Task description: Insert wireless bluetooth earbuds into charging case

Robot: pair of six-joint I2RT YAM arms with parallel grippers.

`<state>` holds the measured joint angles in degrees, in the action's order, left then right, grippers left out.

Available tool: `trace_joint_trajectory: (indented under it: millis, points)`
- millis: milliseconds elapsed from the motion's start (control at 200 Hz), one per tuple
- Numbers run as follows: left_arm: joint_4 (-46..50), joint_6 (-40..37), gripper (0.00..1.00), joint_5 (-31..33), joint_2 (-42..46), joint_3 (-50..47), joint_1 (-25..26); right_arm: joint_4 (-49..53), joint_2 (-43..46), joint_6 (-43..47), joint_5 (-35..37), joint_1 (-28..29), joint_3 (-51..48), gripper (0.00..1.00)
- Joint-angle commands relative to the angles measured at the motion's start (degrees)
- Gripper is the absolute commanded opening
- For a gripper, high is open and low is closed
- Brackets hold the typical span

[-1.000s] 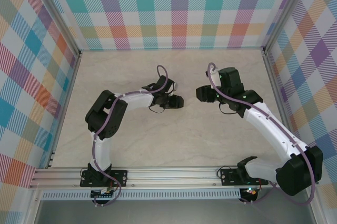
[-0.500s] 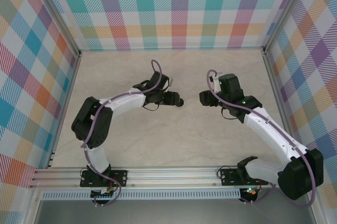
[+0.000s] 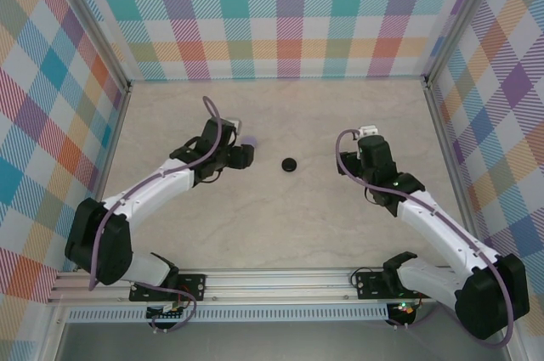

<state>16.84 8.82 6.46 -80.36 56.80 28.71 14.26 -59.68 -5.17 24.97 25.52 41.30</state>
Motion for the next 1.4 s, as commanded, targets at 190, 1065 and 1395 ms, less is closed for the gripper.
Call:
trace_joint_trajectory:
  millis: [190,1065,1395]
  points:
    - [-8.8,-7.2,0.71,13.1,6.6,-6.4,-5.0,-14.6,-0.3,5.3,4.7,-4.3,-5.6,0.89]
    - [-47.1,-12.7,0.80,7.2,4.5,-32.8,-22.4,-36.0,-16.7,1.2,-6.6,-19.0,-12.8,0.97]
    - [-64.9,-12.9,0.85,-8.3,0.4,-37.9,-25.0,-49.1,-17.1,2.3,-17.5,-22.0,-17.8,1.00]
